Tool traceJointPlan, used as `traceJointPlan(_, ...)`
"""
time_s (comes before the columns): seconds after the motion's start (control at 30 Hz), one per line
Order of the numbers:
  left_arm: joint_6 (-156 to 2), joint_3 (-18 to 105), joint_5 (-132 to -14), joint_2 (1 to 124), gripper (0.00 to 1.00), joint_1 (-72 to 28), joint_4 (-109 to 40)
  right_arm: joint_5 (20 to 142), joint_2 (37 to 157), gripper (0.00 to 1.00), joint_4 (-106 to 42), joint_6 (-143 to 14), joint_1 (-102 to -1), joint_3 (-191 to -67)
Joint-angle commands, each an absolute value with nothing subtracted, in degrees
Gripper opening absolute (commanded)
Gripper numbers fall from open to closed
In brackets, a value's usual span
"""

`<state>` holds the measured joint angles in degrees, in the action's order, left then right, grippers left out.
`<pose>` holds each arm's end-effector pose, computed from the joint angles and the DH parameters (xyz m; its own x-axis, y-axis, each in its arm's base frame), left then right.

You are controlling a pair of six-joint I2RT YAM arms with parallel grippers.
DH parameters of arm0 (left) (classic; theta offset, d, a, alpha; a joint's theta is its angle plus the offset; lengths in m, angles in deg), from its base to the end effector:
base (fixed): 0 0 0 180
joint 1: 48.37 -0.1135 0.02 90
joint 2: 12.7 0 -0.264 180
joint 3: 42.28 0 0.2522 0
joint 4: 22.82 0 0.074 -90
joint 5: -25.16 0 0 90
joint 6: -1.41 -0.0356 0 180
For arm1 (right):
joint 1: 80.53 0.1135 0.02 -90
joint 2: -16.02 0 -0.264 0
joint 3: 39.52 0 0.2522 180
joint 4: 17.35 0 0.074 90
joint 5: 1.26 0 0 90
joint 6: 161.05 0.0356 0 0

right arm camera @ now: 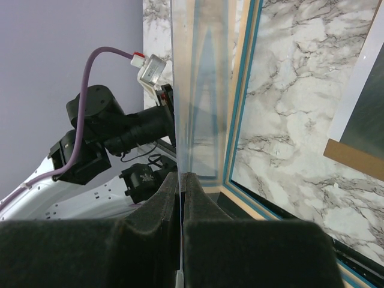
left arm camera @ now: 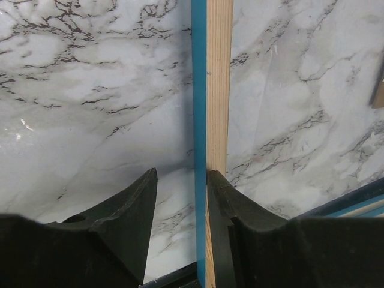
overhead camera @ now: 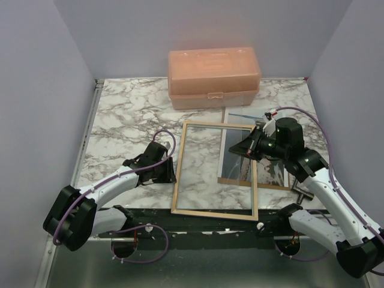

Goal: Put the photo into the frame

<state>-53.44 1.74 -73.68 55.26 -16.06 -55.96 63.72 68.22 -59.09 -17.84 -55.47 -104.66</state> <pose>0.1752 -0.1173 0.1642 -0.9248 -0.0882 -0.3701 0.0811 0.9047 -0.4184 0.1722 0.0971 0.3274 -0.8376 0.4095 -0.3616 -0.0814 0.5610 0.8238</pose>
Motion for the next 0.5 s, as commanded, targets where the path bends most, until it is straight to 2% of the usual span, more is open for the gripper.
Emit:
traceJointPlan(0.0,-53.9,1.9,-71.6,56.2,0.4,-16.3,-56.7,61.7,67.4,0.01,-56.7,-16.7,-55.6,-103.3)
traceJointPlan(0.47,-54.0,2.0,-71.8,56.7,0.39,-16.3,-56.6,62.8,68.5,0.01,-55.7,-17.4,-55.6,-102.2)
